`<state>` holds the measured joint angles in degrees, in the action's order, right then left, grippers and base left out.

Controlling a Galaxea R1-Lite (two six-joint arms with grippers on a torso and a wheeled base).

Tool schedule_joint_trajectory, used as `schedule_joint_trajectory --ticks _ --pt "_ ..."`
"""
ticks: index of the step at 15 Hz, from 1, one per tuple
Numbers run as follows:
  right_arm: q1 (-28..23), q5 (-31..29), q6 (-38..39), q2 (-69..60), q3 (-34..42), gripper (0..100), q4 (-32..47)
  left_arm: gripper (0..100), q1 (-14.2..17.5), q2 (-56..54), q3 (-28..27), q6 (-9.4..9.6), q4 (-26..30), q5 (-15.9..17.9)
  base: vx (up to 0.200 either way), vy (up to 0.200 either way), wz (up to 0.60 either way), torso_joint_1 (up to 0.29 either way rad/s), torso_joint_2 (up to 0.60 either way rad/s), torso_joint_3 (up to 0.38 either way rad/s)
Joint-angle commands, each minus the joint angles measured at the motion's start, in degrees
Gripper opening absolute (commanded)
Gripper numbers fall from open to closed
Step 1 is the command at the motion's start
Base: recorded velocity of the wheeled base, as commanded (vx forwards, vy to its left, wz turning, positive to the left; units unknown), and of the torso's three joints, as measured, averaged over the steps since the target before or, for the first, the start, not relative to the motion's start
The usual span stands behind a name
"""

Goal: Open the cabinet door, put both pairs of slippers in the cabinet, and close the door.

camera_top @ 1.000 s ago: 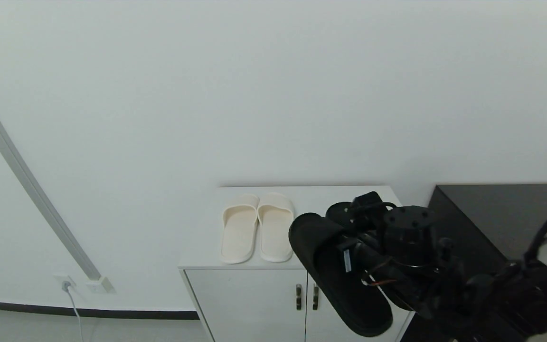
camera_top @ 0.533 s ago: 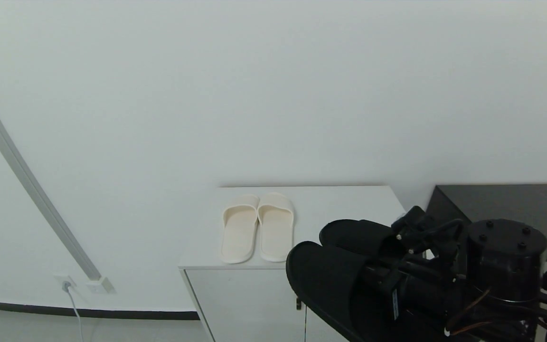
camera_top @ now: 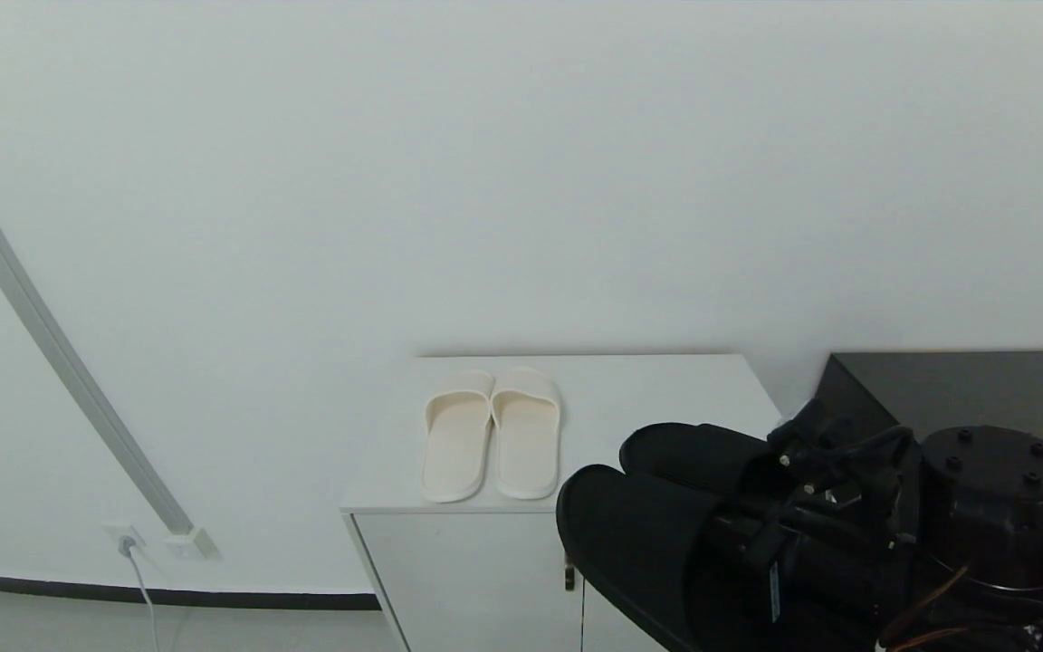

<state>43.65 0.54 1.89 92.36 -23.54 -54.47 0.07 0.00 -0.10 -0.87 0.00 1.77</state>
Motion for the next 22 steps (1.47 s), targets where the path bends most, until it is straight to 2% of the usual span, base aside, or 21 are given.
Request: schedule_joint_trajectory --ticks 1,5,11,22 --pt "0.0 0.0 0.2 -0.1 0.0 0 -0.1 0 0.0 0.0 0.0 -0.01 0.0 0.0 0.000 0.000 0.00 0.000 0.00 0.000" --pt "0.0 0.0 0.2 0.2 0.1 0 0.0 0 0.0 0.0 0.0 0.07 0.0 0.0 0.000 0.000 0.00 0.000 0.00 0.000" --pt "-0.1 0.0 0.0 0.2 1.0 0 -0.1 0 0.0 0.0 0.0 0.07 0.0 0.0 -0.200 0.000 0.00 0.001 0.00 0.002" --pt "-0.1 0.0 0.0 2.0 1.4 0 -0.3 0 0.0 0.0 0.0 0.07 0.0 0.0 0.000 0.000 0.00 0.000 0.00 0.000"
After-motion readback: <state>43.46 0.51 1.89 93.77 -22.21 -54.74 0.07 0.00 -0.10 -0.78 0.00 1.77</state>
